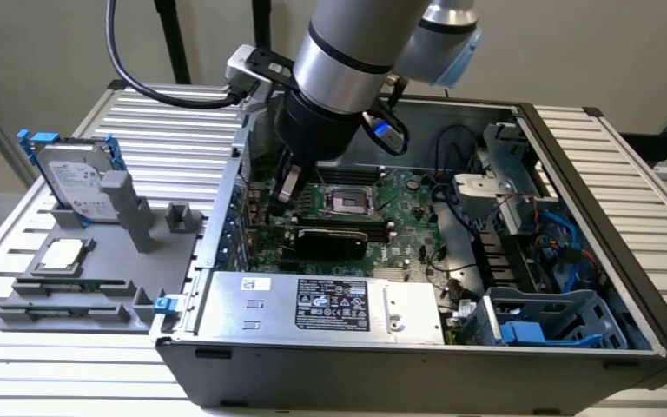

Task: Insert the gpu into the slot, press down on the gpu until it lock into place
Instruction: 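Press down on the gpu until it lock into place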

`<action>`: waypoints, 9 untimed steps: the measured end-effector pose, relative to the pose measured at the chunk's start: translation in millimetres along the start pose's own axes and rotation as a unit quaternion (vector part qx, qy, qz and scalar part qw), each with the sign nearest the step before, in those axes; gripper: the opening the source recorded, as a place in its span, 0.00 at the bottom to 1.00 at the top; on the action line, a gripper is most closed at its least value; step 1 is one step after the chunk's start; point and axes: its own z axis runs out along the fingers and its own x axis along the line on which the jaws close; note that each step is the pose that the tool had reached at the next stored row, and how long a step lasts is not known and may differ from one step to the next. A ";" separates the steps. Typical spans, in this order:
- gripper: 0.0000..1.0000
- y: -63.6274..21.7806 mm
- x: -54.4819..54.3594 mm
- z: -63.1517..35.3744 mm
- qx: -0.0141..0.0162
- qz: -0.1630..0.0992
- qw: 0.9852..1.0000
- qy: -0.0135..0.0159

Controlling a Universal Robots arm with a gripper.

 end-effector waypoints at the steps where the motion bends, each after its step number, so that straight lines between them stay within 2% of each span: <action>1: 0.11 -0.8 -0.2 -0.2 0.000 0.000 1.000 0.001; 4: 0.11 -2.7 -0.6 -0.9 0.002 0.001 1.000 0.003; 6: 0.11 -3.1 -0.7 -1.1 0.005 0.001 1.000 0.004; 7: 0.11 -3.2 -0.7 -1.1 0.008 0.001 1.000 0.004; 9: 0.11 -3.3 -0.8 -1.1 0.021 0.000 1.000 0.003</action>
